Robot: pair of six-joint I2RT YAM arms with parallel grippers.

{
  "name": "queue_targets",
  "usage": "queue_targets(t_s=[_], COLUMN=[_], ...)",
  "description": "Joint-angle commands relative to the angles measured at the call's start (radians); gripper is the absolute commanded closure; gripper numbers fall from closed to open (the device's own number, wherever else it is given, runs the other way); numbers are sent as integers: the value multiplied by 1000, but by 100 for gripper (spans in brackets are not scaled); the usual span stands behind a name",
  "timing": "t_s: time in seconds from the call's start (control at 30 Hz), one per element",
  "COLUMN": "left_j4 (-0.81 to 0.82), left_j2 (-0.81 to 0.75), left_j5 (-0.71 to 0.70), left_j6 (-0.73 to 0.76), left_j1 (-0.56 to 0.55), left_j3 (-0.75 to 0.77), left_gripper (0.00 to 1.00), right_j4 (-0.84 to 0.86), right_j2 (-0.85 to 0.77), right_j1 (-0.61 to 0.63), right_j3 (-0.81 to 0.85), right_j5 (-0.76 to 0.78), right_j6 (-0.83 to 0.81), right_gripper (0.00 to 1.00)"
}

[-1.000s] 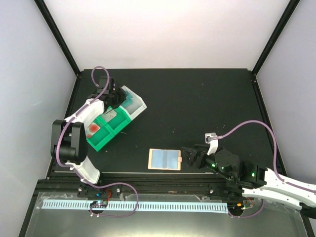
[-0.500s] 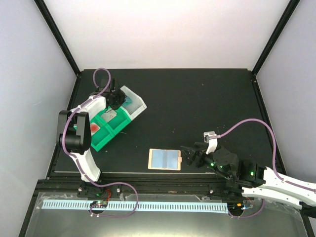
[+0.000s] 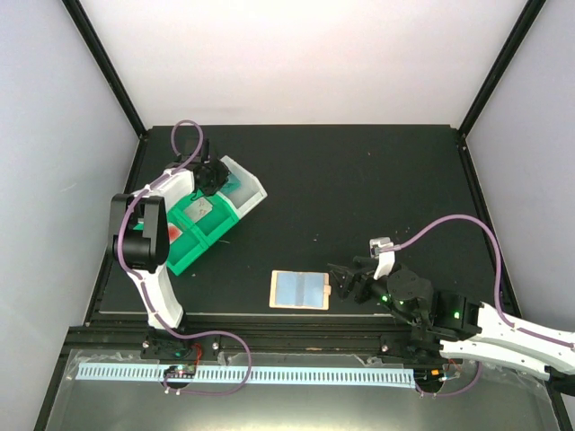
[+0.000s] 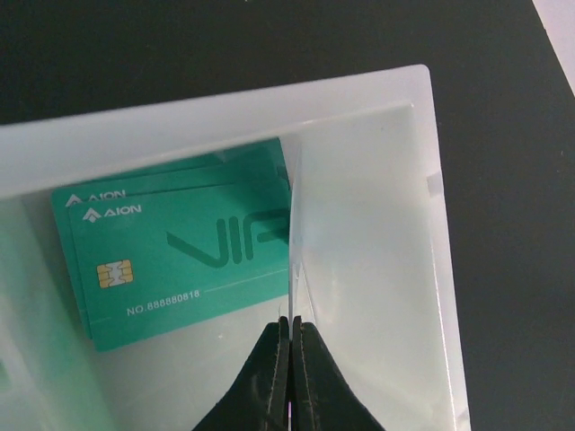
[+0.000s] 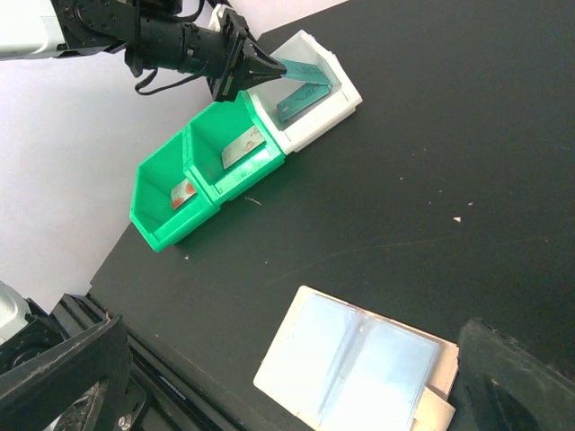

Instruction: Take the credit cards out of the card holder

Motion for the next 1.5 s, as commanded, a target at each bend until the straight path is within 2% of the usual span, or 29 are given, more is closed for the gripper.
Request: queue_targets(t_s=[0.0, 0.47, 0.8, 0.9, 1.13, 1.27, 1.47], left_j4=[-32, -38, -48, -58, -70, -91, -117], left_j2=[20, 53, 15, 14, -20, -78, -207], left_j5=[-9, -6, -22, 1, 43, 49, 72], left_j6=[32, 49, 68, 72, 68, 86, 107], left_j1=[14, 17, 17, 20, 23, 23, 23], left_j3=[67, 79, 86, 99, 112, 114, 69], left_gripper=[98, 92, 83, 76, 68, 56, 45], right_j4=[4, -6, -7, -10, -25, -61, -100], right_j2=[-15, -79, -86, -86, -74, -74, -102], right_j1=[4, 3, 3, 4, 4, 3, 3], right_j3=[17, 6, -2, -1, 2, 23, 18], right_j5=[45, 64, 47, 44, 33, 43, 52], right_j6=[-22, -24, -17, -14, 7, 11, 44], right_gripper=[0, 0, 0, 0, 0, 0, 0])
